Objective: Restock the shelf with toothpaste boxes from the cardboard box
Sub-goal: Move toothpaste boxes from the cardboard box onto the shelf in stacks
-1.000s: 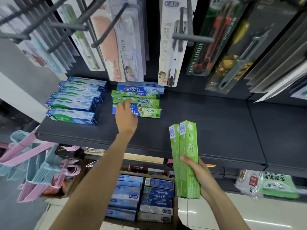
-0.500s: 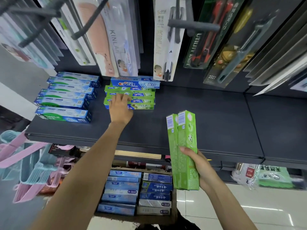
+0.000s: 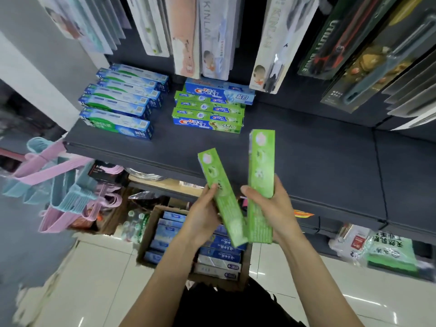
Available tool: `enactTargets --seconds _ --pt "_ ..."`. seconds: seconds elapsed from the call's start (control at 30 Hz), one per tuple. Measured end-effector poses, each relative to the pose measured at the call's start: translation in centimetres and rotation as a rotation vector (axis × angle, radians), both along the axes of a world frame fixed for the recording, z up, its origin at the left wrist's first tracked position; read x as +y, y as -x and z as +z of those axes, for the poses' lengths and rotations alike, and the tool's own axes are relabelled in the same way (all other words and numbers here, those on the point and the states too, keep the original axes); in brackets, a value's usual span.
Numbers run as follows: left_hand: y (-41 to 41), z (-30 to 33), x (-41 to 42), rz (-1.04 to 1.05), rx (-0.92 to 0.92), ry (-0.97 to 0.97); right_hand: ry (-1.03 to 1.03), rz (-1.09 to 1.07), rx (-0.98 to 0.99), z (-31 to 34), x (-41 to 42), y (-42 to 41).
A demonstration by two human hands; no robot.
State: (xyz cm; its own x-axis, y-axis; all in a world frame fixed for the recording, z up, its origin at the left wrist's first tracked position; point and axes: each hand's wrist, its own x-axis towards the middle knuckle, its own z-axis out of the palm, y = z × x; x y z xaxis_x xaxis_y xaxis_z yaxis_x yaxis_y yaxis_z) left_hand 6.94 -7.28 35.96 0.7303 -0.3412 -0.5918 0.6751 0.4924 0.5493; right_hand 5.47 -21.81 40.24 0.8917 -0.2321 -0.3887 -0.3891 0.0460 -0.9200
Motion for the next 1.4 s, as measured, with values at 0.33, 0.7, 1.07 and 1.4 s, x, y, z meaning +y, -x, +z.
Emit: enactTargets --seconds 0.33,0.7,1.07,1.4 --pt "0.7 0.8 4.8 0.161 0.048 -0.083 0.179 0.299 -0.056 0.5 0.6 0.7" --pt "1.9 2.3 4.0 0.231 -0.099 -0.127 0.875 0.422 -0.225 -1.3 5.5 1.9" --pt "-0.2 2.9 6.4 -0.159 -0.186 -0.29 0.197 0.641 0.06 2.0 3.5 -2.1" --pt "1.2 2.6 9.4 0.39 -0.091 -0.277 -0.144 -0.154 -0.082 -0.2 0.5 -8.1"
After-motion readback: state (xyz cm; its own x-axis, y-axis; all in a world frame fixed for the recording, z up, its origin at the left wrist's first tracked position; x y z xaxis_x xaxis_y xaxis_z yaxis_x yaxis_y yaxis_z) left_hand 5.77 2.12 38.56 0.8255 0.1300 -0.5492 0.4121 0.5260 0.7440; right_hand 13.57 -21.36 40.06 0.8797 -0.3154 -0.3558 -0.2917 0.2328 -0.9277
